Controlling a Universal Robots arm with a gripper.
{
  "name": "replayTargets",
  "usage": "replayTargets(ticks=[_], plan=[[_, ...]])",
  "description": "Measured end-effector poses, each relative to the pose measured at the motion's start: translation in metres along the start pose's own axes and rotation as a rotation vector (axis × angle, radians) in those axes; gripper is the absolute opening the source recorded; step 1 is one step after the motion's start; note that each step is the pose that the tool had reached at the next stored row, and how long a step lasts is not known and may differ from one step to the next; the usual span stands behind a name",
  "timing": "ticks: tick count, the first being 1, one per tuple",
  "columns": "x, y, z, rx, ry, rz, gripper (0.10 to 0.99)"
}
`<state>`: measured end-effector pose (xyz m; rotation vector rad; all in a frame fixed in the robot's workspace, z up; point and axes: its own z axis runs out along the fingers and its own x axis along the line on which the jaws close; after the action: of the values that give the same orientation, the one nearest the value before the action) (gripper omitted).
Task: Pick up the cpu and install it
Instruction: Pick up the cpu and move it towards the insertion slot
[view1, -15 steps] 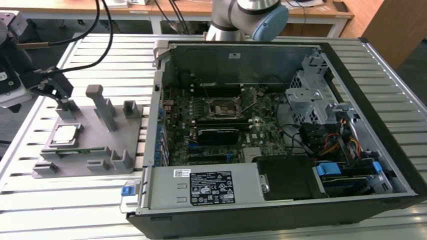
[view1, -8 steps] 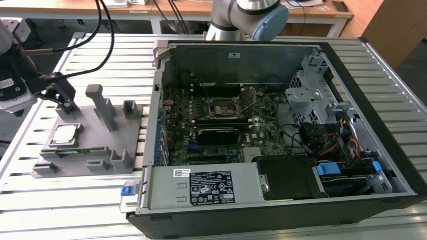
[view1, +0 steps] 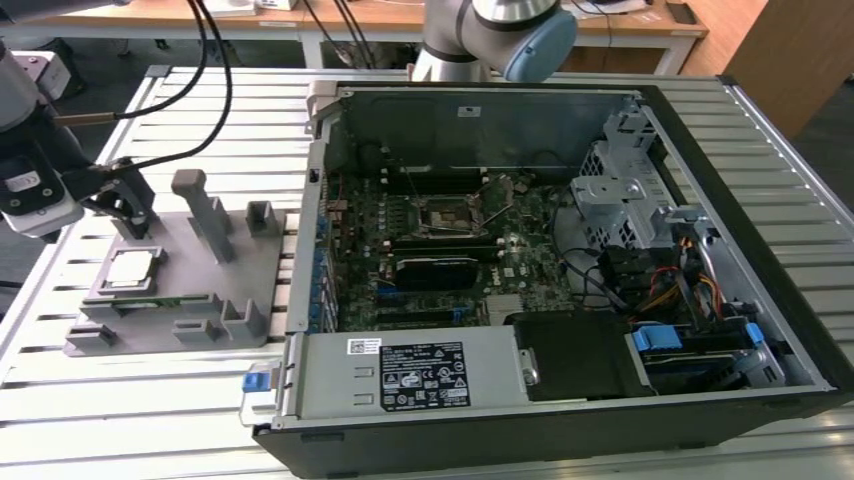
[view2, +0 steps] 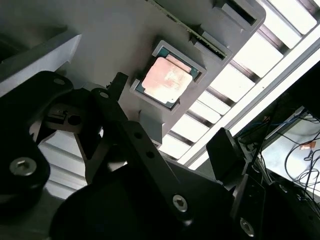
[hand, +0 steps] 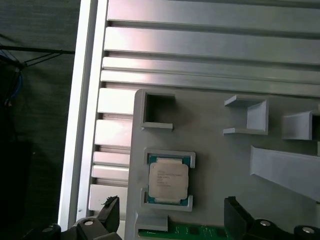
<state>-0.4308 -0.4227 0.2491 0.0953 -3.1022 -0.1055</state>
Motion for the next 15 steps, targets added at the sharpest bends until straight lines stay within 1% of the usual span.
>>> replayTargets(ticks=[5,6,14,15], plan=[[0.0011,0.0009,0.0081,0.0,0.0,0.0,0.89],[0.0011,0.0011,0.0097,0.0,0.0001,0.0,0.824],[0.0034,0.0009,0.024,0.0,0.0,0.0,0.824],[0.0033,0.0008,0.0257,0.0,0.0001,0.0,0.808]])
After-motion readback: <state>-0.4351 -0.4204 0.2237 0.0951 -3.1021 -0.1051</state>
